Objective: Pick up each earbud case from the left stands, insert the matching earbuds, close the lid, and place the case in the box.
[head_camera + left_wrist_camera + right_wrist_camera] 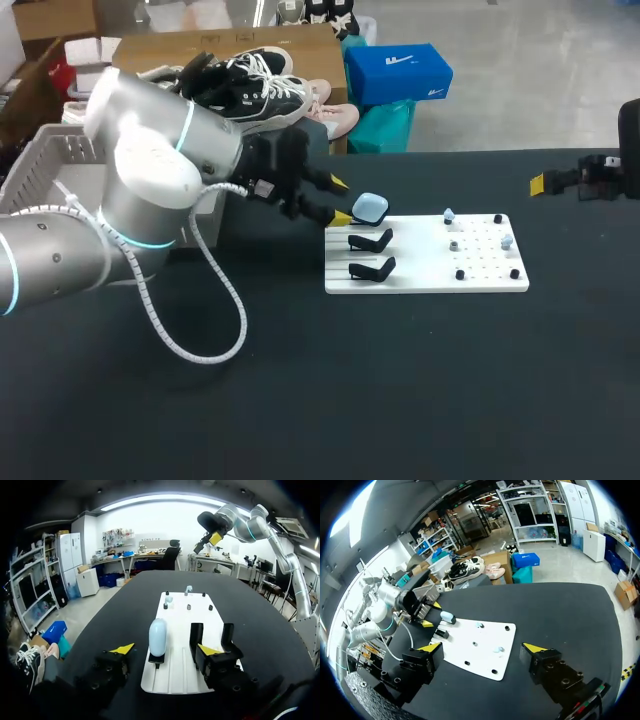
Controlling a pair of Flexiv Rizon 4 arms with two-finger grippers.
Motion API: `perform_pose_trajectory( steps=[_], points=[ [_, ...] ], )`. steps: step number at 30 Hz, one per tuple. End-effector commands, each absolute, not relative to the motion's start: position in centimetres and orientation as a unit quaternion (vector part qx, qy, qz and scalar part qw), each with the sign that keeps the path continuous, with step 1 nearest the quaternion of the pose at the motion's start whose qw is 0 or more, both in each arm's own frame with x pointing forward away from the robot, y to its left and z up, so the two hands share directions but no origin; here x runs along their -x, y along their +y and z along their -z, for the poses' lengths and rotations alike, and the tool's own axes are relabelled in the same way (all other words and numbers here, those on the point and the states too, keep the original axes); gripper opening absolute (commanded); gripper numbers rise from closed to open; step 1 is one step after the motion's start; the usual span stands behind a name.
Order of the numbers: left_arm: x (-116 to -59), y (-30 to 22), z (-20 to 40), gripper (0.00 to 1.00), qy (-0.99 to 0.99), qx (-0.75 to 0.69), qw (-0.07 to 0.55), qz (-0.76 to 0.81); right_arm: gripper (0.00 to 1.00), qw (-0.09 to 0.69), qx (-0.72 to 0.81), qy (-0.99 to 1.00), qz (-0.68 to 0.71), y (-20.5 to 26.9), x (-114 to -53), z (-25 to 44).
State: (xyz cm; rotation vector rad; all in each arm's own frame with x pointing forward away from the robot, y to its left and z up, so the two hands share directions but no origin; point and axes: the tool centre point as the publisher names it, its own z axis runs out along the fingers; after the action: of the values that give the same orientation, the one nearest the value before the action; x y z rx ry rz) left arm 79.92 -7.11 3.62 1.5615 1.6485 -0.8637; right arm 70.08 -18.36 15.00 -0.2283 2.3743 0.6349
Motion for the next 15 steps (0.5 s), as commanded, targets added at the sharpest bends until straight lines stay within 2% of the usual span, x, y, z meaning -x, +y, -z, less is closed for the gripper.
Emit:
perform_pose_trajectory(
  steps=[1,6,10,13,15],
  points=[
    [-79.98,-7.7,-3.04,0.71,0.637,-0.599,0.357,0.329,1.0,0.33,0.089,0.907,-0.245,-18.47,-70.14,-14.91],
    [-80.27,-8.1,-2.87,0.58,0.637,-0.596,0.362,0.328,1.0,0.33,0.089,0.907,-0.245,-18.47,-70.14,-14.91],
    [-80.73,-8.3,-2.35,0.53,0.641,-0.593,0.362,0.326,1.0,0.33,0.089,0.907,-0.245,-18.47,-70.14,-14.91],
    [-80.83,-8.4,-2.44,0.54,0.638,-0.594,0.365,0.327,1.0,0.33,0.089,0.907,-0.245,-18.47,-70.14,-14.91],
    [-80.93,-8.59,-2.37,0.6,0.637,-0.595,0.363,0.328,1.0,0.33,0.089,0.907,-0.245,-18.47,-70.14,-14.91]
  ],
)
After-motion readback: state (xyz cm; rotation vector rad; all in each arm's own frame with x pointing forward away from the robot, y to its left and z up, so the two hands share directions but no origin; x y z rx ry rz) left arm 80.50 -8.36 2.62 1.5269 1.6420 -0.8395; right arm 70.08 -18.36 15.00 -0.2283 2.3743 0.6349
